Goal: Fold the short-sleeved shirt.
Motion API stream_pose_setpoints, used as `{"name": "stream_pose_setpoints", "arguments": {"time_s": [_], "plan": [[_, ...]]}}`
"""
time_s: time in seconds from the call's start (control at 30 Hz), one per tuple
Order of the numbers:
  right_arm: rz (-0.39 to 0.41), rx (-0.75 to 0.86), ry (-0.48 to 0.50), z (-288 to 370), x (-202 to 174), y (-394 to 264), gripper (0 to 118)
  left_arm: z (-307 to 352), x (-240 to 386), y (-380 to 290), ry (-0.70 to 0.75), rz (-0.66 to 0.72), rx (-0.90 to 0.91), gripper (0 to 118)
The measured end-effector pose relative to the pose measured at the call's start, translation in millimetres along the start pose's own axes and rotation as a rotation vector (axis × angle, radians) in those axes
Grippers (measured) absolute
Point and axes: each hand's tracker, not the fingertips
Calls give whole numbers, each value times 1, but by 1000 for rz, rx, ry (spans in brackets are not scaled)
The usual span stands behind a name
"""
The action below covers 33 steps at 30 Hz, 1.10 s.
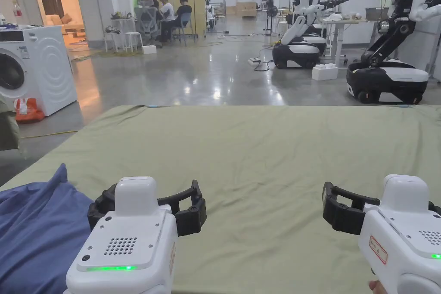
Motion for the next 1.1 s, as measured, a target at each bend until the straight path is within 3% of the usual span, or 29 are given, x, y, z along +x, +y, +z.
{"name": "stream_pose_setpoints", "arguments": {"time_s": [0.27, 1.1], "plan": [[49, 38, -35, 9, -3, 6, 118, 3, 4, -2, -9, -15, 23, 118], [79, 22, -57, 13, -4, 0, 118, 3, 18, 3, 4, -79, 17, 118]]}}
